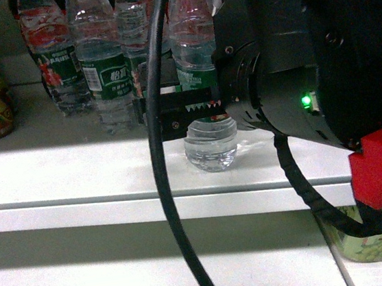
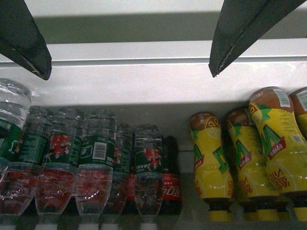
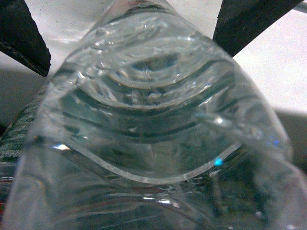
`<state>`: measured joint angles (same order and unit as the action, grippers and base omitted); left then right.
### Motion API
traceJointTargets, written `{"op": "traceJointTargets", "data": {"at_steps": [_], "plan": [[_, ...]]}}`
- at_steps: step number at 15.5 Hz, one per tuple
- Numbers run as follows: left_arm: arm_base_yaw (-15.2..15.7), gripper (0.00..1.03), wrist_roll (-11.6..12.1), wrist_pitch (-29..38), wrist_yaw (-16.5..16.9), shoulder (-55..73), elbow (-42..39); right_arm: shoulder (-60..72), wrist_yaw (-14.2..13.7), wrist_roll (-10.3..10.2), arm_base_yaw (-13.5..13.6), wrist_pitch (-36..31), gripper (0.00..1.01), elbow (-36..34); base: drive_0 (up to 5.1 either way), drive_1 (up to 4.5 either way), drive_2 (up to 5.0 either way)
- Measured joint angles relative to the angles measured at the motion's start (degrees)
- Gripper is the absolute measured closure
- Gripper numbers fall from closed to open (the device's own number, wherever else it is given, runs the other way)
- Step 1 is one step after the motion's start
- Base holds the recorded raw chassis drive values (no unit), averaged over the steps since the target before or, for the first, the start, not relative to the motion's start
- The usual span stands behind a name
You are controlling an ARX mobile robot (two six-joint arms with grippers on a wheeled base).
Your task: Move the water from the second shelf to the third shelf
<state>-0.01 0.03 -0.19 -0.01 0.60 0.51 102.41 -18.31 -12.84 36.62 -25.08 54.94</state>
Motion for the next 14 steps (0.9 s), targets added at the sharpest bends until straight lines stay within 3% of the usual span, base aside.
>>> {"op": "traceJointTargets", "data": {"at_steps": [5,6,7,8,12,14], "plan": [[0.0,0.05,0.0,0.0,0.0,0.0,0.0,1.6,-0.6,-1.7,-0.3,1.0,0.03,2.5,0.0,0.00,0.0],[0.0,0.05,0.0,0.0,0.0,0.0,0.0,1.7,-0.6,-1.8,-0.2,0.9,0.10,2.6,0.0,0.00,0.0],[0.0,0.05,0.0,0.0,0.0,0.0,0.0,1.8,-0.8,-1.8,0.1,0.3,0.41,2.6,0.0,0.00,0.0],[0.0,0.05,0.0,0.0,0.0,0.0,0.0,1.8,-0.8,-1.7,0.1,-0.3,0.58,2.6,0.0,0.00,0.0],[0.0,0.05,0.0,0.0,0.0,0.0,0.0,1.3,-0.4,-0.8,0.1,-2.1,0.62,1.2,0.0,0.00,0.0],[0.0,0.05,0.0,0.0,0.0,0.0,0.0,-0.7,0.3,0.8,0.0,-3.3,0.62,-1.7,0.0,0.00,0.0]]}}
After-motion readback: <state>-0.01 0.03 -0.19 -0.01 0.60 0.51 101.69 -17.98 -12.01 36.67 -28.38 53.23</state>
